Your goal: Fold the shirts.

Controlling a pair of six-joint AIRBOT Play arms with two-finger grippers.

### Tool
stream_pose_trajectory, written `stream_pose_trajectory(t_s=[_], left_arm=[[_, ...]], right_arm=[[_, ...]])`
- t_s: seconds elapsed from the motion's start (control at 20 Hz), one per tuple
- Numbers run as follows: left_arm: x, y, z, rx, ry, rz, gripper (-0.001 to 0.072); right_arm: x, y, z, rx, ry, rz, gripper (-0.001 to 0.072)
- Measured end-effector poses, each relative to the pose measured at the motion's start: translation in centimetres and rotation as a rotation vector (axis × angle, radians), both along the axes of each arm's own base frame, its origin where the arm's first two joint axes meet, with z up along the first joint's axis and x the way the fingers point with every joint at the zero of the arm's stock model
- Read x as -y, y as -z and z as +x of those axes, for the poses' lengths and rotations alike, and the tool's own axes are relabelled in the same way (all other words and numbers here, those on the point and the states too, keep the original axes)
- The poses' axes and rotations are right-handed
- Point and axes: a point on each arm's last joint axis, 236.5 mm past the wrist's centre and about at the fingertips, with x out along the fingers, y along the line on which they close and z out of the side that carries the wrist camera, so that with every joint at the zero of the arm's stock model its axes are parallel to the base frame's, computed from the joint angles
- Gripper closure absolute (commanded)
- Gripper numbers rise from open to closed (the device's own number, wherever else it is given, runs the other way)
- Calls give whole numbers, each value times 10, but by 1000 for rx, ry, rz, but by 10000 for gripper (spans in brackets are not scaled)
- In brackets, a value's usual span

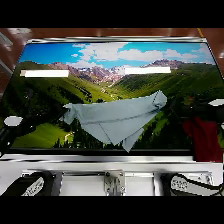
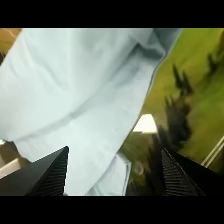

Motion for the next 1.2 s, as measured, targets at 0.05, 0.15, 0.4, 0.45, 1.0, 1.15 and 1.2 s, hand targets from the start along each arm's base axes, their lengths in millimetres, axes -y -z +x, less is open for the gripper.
stream_pose_trajectory(t_s=[0.05, 0.15, 0.4, 0.45, 1.0, 1.15, 1.2], left_arm=[[0, 0, 0, -1, 1, -2, 669], [1, 0, -1, -1, 4, -4, 669], [3, -11, 5, 17, -7, -33, 669], [3, -15, 7, 25, -10, -39, 669], [4, -36, 17, 70, -15, -54, 670], [-4, -48, 25, 98, -30, -52, 670], [-11, -60, 31, 125, -44, -49, 670]], right_arm=[[-14, 9, -3, -24, -21, 15, 14], [-39, 23, -4, -54, -48, 31, 13], [-69, 49, -4, -108, -52, 56, 14], [-72, 52, -5, -118, -54, 58, 14], [-95, 60, 17, -59, -20, 18, 658], [-97, 27, 38, 45, -34, 48, 658], [-97, 7, 47, 99, -45, 60, 658]])
